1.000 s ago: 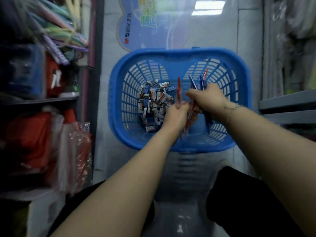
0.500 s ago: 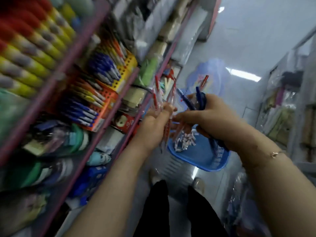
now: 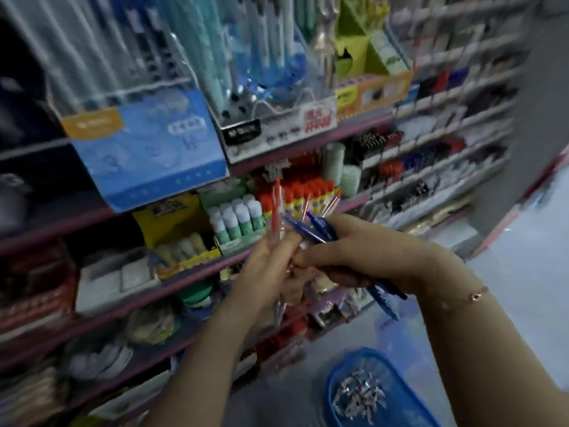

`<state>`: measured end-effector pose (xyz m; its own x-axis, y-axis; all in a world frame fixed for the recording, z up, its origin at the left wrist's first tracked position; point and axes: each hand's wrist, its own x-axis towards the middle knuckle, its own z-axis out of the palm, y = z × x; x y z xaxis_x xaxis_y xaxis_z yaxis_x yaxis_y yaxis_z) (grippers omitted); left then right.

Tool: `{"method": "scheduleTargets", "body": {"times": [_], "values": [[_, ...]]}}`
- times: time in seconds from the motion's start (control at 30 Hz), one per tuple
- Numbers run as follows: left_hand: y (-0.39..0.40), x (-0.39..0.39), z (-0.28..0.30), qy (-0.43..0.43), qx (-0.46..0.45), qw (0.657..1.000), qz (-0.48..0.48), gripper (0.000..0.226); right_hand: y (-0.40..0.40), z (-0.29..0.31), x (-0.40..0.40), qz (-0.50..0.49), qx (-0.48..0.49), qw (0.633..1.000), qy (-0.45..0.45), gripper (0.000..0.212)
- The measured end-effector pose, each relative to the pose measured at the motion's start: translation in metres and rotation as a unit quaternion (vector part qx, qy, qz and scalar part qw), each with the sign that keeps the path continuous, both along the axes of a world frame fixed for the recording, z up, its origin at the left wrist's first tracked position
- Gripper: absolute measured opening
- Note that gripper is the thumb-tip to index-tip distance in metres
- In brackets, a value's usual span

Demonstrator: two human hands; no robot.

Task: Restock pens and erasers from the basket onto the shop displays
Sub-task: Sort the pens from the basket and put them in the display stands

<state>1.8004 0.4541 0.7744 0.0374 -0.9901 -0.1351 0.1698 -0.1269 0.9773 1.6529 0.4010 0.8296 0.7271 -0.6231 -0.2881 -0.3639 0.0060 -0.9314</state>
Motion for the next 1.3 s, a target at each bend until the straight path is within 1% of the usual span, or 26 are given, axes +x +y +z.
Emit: {"method": "scheduleTargets", "body": {"times": [0.03,0.07,0.1,0.13,0.2,0.27,0.3,0.33,0.37,0.4,0.43,0.47,0.5,0.53,0.57,0.63,0.67,0.7,0.77,0.83,0.9,1.0,1.13,1.2,1.27,1.3], "values": [[0.0,0.008,0.011,0.01,0.0,1.0,0.009,0.049,-0.004,0.01,0.008,0.048,0.003,0.999,-0.007,0.02],[0.001,0.015,0.021,0.026,-0.004,0.999,0.024,0.045,-0.009,0.019,0.015,0.079,0.008,0.997,-0.018,0.016],[0.0,0.023,0.031,0.05,-0.017,0.998,0.039,0.037,-0.015,0.029,0.023,0.084,0.015,0.996,-0.04,0.014],[-0.001,0.029,0.041,0.078,-0.034,0.995,0.056,0.03,-0.019,0.037,0.031,0.062,0.02,0.995,-0.069,0.018],[-0.004,0.043,0.058,0.124,-0.071,0.986,0.087,0.034,-0.028,0.05,0.042,-0.015,-0.003,0.989,-0.147,0.025],[-0.008,0.055,0.077,0.121,-0.118,0.981,0.09,0.033,-0.035,0.07,0.052,-0.102,-0.046,0.97,-0.218,0.026],[-0.01,0.061,0.087,0.099,-0.149,0.98,0.086,0.032,-0.045,0.083,0.063,-0.142,-0.067,0.961,-0.229,0.025],[-0.011,0.066,0.097,0.071,-0.177,0.978,0.085,0.03,-0.055,0.096,0.074,-0.167,-0.096,0.96,-0.205,0.024],[-0.013,0.072,0.107,0.042,-0.21,0.973,0.085,0.026,-0.065,0.11,0.085,-0.175,-0.141,0.966,-0.128,0.025],[-0.015,0.079,0.117,0.017,-0.239,0.967,0.088,0.021,-0.072,0.122,0.094,-0.162,-0.189,0.968,-0.035,0.029],[-0.016,0.086,0.127,0.004,-0.262,0.961,0.092,0.019,-0.075,0.133,0.101,-0.15,-0.247,0.957,0.007,0.037],[-0.017,0.094,0.136,-0.001,-0.281,0.955,0.098,0.022,-0.078,0.141,0.106,-0.147,-0.299,0.943,-0.02,0.049],[-0.019,0.103,0.142,0.002,-0.297,0.949,0.105,0.024,-0.078,0.147,0.109,-0.138,-0.321,0.934,-0.078,0.06],[-0.021,0.112,0.147,0.009,-0.31,0.943,0.117,0.023,-0.079,0.154,0.111,-0.122,-0.327,0.929,-0.124,0.065],[-0.023,0.12,0.15,0.009,-0.322,0.936,0.14,0.02,-0.079,0.163,0.114,-0.097,-0.312,0.932,-0.157,0.061],[-0.027,0.132,0.154,-0.027,-0.326,0.92,0.217,0.012,-0.093,0.179,0.13,-0.056,-0.285,0.936,-0.197,0.038],[-0.028,0.136,0.153,-0.052,-0.319,0.91,0.259,0.014,-0.099,0.186,0.138,-0.049,-0.279,0.936,-0.207,0.031],[-0.03,0.139,0.153,-0.07,-0.31,0.901,0.294,0.015,-0.105,0.193,0.147,-0.052,-0.273,0.938,-0.208,0.026],[-0.031,0.143,0.15,-0.078,-0.303,0.884,0.348,0.014,-0.118,0.2,0.16,-0.048,-0.265,0.94,-0.211,0.019],[-0.029,0.145,0.148,-0.081,-0.308,0.869,0.38,0.022,-0.125,0.202,0.169,-0.033,-0.25,0.947,-0.202,0.013],[-0.026,0.148,0.147,-0.072,-0.314,0.861,0.392,0.023,-0.13,0.203,0.177,-0.031,-0.247,0.95,-0.186,0.012],[-0.021,0.153,0.148,-0.056,-0.316,0.863,0.39,0.022,-0.135,0.203,0.186,-0.035,-0.266,0.948,-0.171,0.012],[-0.021,0.16,0.151,-0.027,-0.314,0.869,0.382,0.015,-0.134,0.209,0.19,-0.049,-0.303,0.941,-0.144,0.024],[-0.021,0.163,0.15,-0.009,-0.315,0.874,0.371,0.015,-0.13,0.21,0.194,-0.042,-0.307,0.942,-0.125,0.022],[-0.022,0.164,0.15,-0.012,-0.316,0.877,0.361,0.016,-0.124,0.206,0.201,-0.025,-0.312,0.945,-0.099,0.016],[-0.022,0.164,0.15,-0.018,-0.318,0.878,0.356,0.017,-0.121,0.203,0.205,-0.017,-0.321,0.944,-0.079,0.017]]}}
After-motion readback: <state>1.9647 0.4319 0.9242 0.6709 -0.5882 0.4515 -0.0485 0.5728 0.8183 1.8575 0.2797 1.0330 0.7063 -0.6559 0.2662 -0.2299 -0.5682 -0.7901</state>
